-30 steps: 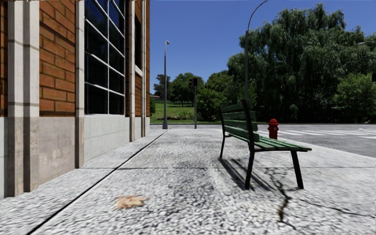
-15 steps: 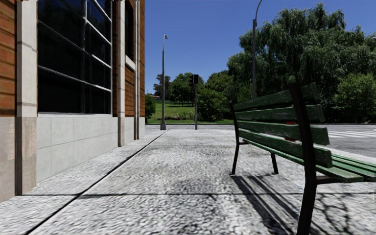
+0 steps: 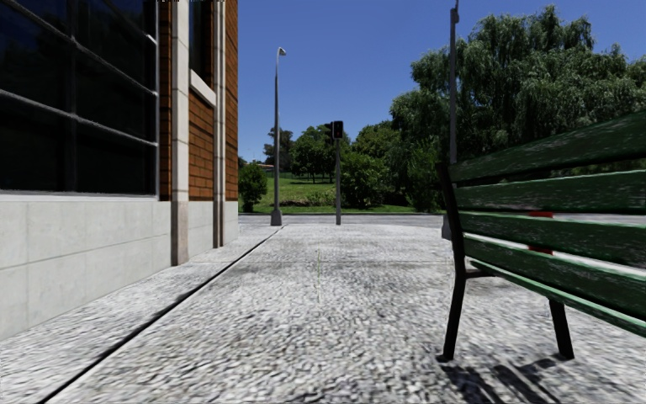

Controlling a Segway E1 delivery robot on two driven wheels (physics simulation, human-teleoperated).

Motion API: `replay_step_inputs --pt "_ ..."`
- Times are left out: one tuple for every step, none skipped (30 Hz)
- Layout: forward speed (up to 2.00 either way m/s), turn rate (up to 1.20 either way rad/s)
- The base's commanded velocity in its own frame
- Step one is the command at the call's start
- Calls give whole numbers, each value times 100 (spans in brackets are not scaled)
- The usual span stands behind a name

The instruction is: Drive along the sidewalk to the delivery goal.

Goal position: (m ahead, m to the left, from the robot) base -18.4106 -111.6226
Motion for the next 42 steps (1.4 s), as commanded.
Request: replay_step_inputs --pt "200 0" --pt "200 0" --pt "200 0" --pt "200 0" --pt "200 0" --pt "200 0" --pt "200 0" --pt "200 0" --pt "200 0" --pt "200 0" --pt "200 0" --pt "200 0" --pt "200 0" --pt "200 0" --pt "200 0" --pt "200 0" --pt "200 0" --pt "200 0" --pt "200 0" --pt "200 0" --pt "200 0" --pt "200 0" --pt "200 0" --pt "200 0" --pt "200 0" --pt "200 0" --pt "200 0" --pt "200 0" --pt "200 0" --pt "200 0" --pt "200 0" --pt "200 0" --pt "200 0" --pt "200 0" --pt "200 0" --pt "200 0" --pt "200 0" --pt "200 0" --pt "200 0" --pt "200 0" --pt "200 0" --pt "200 -4"
